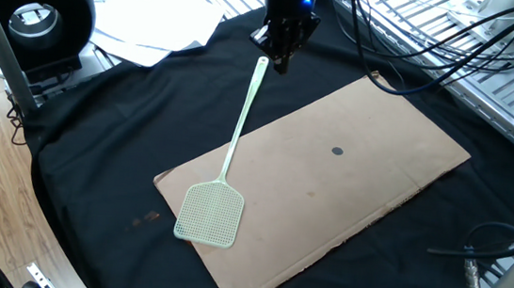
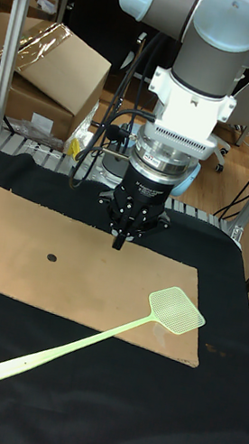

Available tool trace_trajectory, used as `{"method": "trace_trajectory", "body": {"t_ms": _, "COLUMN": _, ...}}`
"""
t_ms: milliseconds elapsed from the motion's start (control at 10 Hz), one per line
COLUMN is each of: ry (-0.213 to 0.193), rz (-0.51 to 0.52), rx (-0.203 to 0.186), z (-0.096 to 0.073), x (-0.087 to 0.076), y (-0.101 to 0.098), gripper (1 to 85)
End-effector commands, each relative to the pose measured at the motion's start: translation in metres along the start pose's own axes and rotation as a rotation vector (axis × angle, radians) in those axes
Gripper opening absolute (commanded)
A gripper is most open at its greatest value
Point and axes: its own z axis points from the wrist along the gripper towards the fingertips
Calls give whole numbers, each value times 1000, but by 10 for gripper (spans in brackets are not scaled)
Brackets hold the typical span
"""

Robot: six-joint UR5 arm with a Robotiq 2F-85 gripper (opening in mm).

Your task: Swat with a flyswatter

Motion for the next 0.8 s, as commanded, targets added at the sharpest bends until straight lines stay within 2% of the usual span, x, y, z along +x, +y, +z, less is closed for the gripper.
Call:
{"method": "trace_trajectory", "body": {"t_ms": 0, "ry": 0, "rz": -1, "rx": -11, "z": -1, "x": 0, "y": 3, "gripper": 23}}
{"method": "trace_trajectory", "body": {"t_ms": 300, "ry": 6, "rz": 6, "rx": -7, "z": -4, "x": 2, "y": 2, "gripper": 23}}
{"method": "trace_trajectory", "body": {"t_ms": 500, "ry": -3, "rz": 0, "rx": -10, "z": -12, "x": 1, "y": 7, "gripper": 23}}
{"method": "trace_trajectory", "body": {"t_ms": 600, "ry": -6, "rz": -6, "rx": -36, "z": -17, "x": 2, "y": 14, "gripper": 23}}
{"method": "trace_trajectory", "body": {"t_ms": 700, "ry": -28, "rz": -33, "rx": -57, "z": -18, "x": -3, "y": 20, "gripper": 23}}
